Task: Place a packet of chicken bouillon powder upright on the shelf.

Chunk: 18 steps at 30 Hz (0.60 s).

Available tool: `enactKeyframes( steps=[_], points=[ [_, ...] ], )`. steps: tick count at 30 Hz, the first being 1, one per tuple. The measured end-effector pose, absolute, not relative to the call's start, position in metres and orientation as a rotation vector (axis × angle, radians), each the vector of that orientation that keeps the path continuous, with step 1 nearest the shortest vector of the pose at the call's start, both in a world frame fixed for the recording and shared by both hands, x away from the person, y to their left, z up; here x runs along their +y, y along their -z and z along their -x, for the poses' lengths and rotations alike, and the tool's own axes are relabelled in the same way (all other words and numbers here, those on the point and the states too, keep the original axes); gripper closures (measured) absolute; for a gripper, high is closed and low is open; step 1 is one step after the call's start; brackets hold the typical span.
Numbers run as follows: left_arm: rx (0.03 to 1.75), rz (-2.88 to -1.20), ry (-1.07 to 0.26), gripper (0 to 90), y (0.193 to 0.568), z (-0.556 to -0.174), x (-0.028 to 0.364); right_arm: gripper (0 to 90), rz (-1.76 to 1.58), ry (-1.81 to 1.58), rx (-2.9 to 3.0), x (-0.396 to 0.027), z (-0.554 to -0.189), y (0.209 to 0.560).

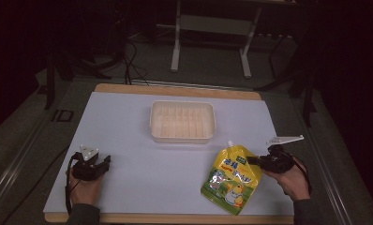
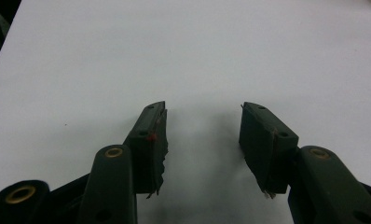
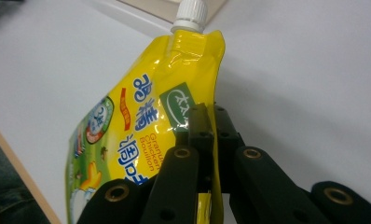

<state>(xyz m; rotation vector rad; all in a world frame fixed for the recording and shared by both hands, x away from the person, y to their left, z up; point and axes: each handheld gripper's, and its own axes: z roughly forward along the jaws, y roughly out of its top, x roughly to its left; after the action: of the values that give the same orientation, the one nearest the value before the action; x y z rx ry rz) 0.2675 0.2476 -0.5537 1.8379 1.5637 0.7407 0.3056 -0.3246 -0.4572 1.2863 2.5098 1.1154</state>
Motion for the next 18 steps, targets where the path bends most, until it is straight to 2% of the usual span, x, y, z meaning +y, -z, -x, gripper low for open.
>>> enactKeyframes(
  steps=[18],
  points=[
    [1.565, -1.836, -0.742, 51.4, 0.554, -0.267, 0.248, 90.0, -1.104, -1.257, 2.562, -0.303, -0.289, 0.414]
  ],
)
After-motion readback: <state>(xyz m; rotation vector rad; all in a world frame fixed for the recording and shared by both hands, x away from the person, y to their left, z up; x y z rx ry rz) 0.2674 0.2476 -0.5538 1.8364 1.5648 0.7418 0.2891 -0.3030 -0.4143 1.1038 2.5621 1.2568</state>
